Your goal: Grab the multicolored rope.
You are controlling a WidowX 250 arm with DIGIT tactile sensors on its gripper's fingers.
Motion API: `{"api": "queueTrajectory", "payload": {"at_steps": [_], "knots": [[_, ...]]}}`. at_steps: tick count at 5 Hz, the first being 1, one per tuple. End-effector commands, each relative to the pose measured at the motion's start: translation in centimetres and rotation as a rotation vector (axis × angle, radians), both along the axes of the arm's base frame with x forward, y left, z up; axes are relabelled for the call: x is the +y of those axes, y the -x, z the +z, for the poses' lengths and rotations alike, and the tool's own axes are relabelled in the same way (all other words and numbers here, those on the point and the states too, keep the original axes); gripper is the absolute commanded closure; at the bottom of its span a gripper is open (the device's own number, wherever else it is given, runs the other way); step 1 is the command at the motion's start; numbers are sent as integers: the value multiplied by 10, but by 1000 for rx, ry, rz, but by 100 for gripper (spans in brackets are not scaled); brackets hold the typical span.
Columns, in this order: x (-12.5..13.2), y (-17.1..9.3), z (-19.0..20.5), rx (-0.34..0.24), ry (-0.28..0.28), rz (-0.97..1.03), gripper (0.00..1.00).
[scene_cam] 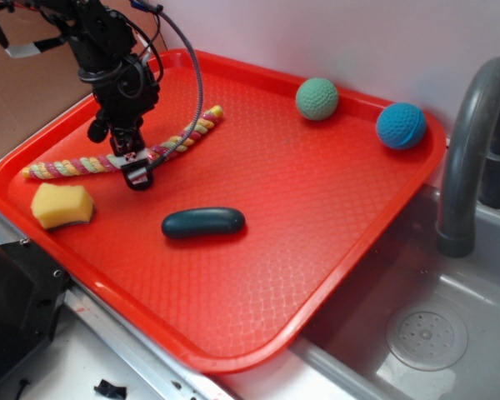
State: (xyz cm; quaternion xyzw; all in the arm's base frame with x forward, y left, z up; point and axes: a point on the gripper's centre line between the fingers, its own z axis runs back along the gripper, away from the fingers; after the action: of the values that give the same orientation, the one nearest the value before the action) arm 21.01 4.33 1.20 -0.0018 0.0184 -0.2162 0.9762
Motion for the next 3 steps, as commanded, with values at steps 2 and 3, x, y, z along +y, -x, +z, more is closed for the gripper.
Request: {"api": "queueTrajectory", "payload": {"at_steps": [2, 3], "knots": [[-15, 5, 64, -65, -101, 277, 100], [-16, 7, 114, -82, -123, 528, 100]]}}
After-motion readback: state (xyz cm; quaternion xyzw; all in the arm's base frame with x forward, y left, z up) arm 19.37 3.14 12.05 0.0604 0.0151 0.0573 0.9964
